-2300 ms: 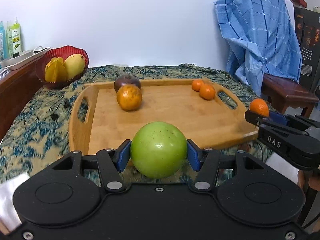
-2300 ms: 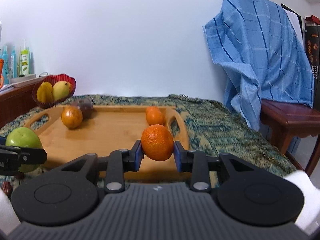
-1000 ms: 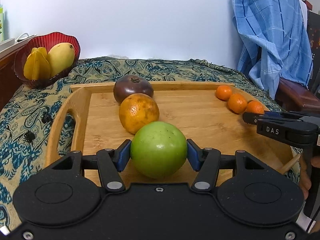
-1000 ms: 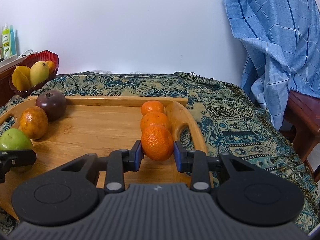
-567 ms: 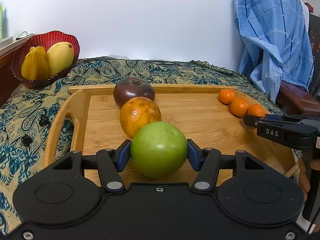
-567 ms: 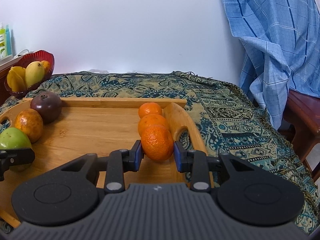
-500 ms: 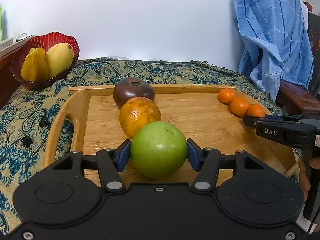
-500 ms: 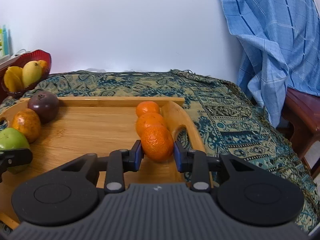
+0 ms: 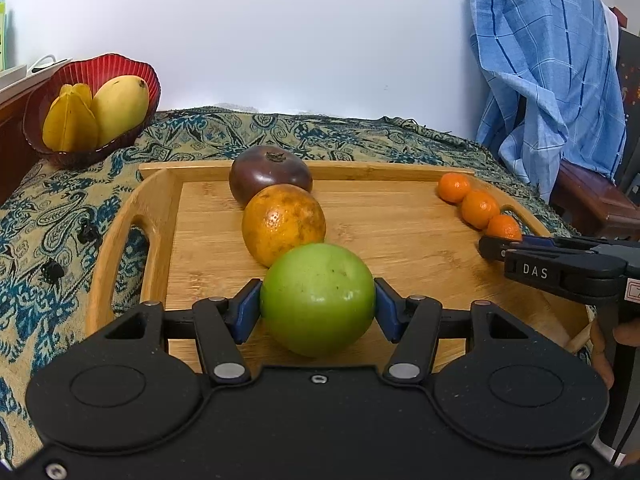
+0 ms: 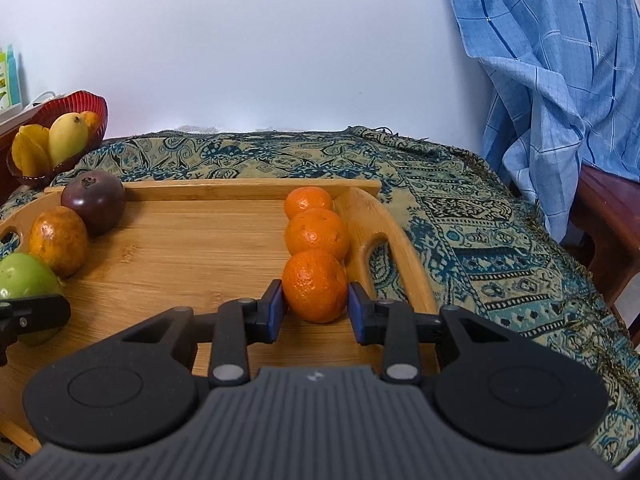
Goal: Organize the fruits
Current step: 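Lower apple beside the large orange while the right sets mandarin by mandarins, open both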
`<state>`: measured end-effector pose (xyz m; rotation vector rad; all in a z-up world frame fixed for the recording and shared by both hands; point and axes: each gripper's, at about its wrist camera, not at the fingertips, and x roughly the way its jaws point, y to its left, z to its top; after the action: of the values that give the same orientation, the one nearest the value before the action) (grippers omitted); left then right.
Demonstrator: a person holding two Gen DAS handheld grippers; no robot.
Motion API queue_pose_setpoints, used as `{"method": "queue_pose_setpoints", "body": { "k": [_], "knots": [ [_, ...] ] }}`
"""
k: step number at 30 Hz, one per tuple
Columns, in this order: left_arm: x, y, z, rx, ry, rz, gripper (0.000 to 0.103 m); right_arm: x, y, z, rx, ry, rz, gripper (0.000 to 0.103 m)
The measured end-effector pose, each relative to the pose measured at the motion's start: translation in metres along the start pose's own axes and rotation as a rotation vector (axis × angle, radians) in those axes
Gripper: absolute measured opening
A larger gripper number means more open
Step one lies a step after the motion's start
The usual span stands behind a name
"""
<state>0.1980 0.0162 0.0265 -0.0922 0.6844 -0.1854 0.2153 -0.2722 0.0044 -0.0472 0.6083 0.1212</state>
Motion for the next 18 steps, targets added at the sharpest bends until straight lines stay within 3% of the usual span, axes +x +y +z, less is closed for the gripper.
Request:
{"method": "queue_pose_setpoints", "body": {
  "k": [3, 18],
  "knots": [
    [-0.0001, 0.0, 0.0, -0.002, 0.0, 0.001, 0.056, 0.0, 0.0001, 0.0, -0.001, 0.003, 0.003, 0.053],
    [-0.0001, -0.0007, 0.0007, -0.004, 0.003, 0.001, 0.057, -0.0033, -0.0021, -0.0013, 0.017, 0.014, 0.014, 0.057]
  ]
}}
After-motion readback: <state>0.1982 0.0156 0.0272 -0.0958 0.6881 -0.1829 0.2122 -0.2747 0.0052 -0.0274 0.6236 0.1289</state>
